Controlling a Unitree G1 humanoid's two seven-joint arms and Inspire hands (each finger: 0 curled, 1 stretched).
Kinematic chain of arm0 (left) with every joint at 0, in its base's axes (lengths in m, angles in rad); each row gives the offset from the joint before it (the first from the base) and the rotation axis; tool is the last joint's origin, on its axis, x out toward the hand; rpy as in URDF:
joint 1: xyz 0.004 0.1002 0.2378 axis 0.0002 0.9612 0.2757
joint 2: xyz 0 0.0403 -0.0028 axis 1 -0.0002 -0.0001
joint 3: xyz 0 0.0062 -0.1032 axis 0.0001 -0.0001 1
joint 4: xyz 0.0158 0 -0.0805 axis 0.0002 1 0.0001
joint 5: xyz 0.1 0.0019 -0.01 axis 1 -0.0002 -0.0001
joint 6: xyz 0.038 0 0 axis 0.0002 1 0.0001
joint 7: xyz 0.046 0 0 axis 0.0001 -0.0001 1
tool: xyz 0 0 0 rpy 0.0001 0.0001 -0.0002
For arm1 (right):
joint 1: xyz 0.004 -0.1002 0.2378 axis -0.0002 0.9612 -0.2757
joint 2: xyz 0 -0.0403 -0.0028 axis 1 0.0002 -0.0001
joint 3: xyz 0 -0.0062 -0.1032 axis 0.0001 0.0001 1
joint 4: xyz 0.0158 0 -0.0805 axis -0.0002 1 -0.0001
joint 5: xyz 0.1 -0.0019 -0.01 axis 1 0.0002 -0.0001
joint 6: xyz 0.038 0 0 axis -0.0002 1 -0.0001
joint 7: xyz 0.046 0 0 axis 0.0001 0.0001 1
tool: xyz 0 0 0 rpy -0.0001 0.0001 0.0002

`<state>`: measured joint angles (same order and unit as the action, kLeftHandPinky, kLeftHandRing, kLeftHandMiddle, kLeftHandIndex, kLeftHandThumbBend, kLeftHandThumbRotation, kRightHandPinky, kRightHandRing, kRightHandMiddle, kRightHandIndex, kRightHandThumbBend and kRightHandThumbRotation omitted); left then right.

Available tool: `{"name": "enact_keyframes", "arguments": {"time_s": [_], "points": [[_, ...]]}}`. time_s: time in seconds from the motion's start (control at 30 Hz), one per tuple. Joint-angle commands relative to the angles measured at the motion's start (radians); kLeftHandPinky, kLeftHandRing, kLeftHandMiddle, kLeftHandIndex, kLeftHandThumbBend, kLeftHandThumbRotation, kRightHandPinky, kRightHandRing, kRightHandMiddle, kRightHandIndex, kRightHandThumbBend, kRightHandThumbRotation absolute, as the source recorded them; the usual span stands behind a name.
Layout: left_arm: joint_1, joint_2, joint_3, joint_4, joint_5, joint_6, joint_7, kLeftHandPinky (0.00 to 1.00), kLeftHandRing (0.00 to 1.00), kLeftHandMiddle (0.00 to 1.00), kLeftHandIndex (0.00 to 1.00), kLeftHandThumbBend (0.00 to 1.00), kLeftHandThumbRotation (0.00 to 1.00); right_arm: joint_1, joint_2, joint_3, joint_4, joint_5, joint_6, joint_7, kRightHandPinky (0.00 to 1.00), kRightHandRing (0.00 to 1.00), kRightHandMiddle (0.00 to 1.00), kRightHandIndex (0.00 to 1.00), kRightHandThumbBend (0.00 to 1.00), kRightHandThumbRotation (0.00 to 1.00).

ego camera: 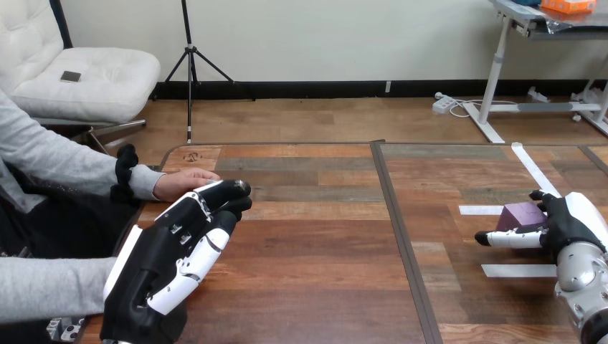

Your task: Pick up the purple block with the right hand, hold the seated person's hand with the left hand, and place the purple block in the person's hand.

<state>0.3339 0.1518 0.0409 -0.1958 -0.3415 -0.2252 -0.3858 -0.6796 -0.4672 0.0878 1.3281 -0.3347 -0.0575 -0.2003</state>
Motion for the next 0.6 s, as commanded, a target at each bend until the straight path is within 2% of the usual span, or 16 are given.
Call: {"name": "enact_keyframes", "arguments": {"time_s": [0.0, 0.07, 0.17, 0.23, 0.33, 0.47, 0.57], "points": [[-0.039, 0.012, 0.013, -0.046, 0.007, -0.008, -0.001, 0.86, 0.82, 0.79, 0.68, 0.30, 0.37, -0.005, 0.037, 0.025, 0.001, -0.017, 0.005, 0.003, 0.57, 0.76, 0.81, 0.85, 1.00, 0.19], [-0.041, 0.012, 0.013, -0.043, 0.010, -0.012, -0.002, 0.86, 0.82, 0.79, 0.68, 0.30, 0.36, -0.003, 0.037, 0.030, 0.001, -0.022, 0.003, -0.001, 0.56, 0.75, 0.80, 0.84, 1.00, 0.19], [-0.043, 0.012, 0.014, -0.040, 0.017, -0.021, -0.002, 0.86, 0.83, 0.79, 0.67, 0.30, 0.36, 0.000, 0.039, 0.035, 0.001, -0.024, 0.000, -0.010, 0.48, 0.68, 0.73, 0.83, 1.00, 0.18], [-0.045, 0.011, 0.015, -0.037, 0.020, -0.025, -0.004, 0.86, 0.83, 0.79, 0.67, 0.29, 0.36, 0.001, 0.040, 0.034, 0.001, -0.022, -0.002, -0.013, 0.38, 0.55, 0.62, 0.81, 1.00, 0.18], [-0.043, 0.010, 0.015, -0.043, 0.026, -0.020, 0.001, 0.86, 0.83, 0.79, 0.66, 0.29, 0.36, 0.001, 0.042, 0.042, 0.000, -0.030, 0.004, -0.023, 0.33, 0.48, 0.57, 0.80, 1.00, 0.18], [-0.043, 0.008, 0.016, -0.047, 0.025, -0.013, 0.000, 0.86, 0.84, 0.78, 0.65, 0.28, 0.36, 0.000, 0.044, 0.041, 0.001, -0.029, 0.006, -0.024, 0.32, 0.47, 0.56, 0.79, 1.00, 0.17], [-0.043, 0.008, 0.017, -0.047, 0.026, -0.015, -0.002, 0.87, 0.84, 0.78, 0.65, 0.28, 0.36, 0.004, 0.044, 0.039, 0.001, -0.025, -0.001, -0.025, 0.36, 0.52, 0.61, 0.78, 1.00, 0.15]]}}
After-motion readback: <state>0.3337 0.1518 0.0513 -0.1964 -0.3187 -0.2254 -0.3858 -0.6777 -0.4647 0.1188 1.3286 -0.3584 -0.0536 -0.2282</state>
